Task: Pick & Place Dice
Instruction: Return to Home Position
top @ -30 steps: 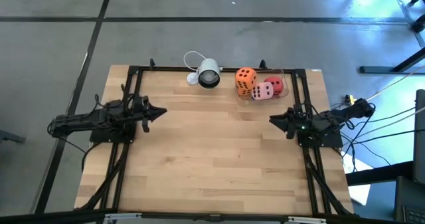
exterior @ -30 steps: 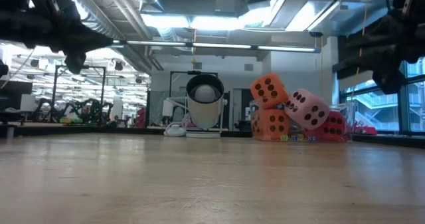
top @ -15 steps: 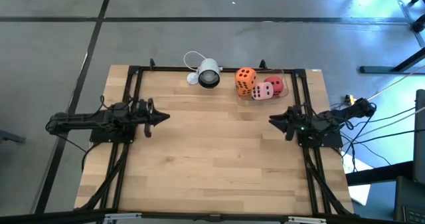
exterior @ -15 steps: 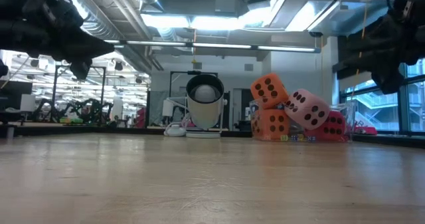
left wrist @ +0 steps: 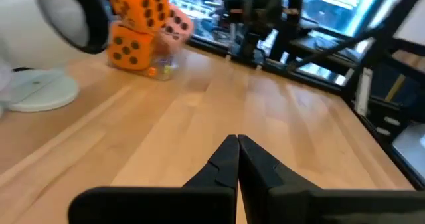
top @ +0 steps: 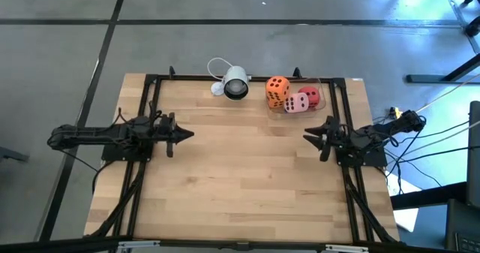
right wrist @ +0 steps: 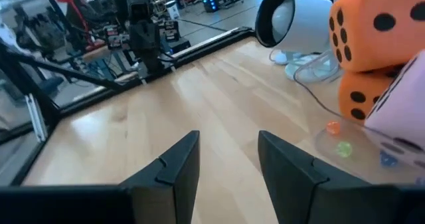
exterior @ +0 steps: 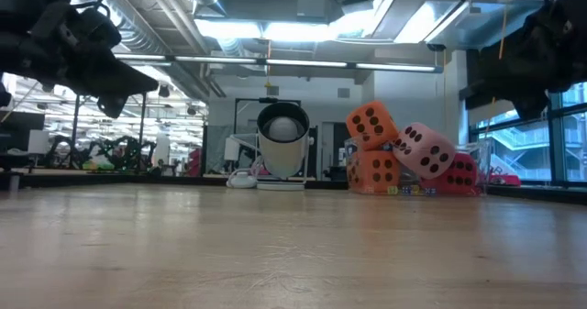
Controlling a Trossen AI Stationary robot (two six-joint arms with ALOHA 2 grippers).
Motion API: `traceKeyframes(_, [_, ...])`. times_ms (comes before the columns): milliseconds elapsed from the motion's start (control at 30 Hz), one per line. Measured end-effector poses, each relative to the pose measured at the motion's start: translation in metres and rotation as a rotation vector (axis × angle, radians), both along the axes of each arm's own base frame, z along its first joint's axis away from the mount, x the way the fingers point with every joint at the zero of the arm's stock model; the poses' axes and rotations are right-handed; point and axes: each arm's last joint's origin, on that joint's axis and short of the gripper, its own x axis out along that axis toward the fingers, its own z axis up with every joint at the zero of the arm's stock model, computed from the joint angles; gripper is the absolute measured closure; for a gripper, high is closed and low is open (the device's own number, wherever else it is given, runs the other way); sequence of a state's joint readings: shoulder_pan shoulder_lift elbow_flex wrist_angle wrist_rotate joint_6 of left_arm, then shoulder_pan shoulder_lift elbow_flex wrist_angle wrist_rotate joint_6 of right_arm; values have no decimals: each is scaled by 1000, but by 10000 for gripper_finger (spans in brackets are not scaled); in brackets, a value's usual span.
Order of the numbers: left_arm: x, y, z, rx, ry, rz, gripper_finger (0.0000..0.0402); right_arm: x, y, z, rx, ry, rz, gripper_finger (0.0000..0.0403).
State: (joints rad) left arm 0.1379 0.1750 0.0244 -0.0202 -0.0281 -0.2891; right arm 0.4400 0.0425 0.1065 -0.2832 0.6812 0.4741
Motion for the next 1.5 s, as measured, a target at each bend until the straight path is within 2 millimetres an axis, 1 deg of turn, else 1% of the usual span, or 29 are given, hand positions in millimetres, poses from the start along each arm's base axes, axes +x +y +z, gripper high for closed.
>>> traceKeyframes(100, [1,2,0,0,-7,70,398,0,0,0,-50,12,0,250])
traceKeyframes(167, [1,3,1,13,-15,84,398,0,-1,0,-79,19,-5,250])
traceKeyframes(300, [1,3,2,158,11,84,398,0,0,0,-99,25,6,250])
traceKeyframes(400, [1,3,3,215,13,76,398,0,0,0,-90,22,5,250])
traceKeyframes(1500, [1,3,5,214,-10,74,398,0,0,0,-89,22,5,249])
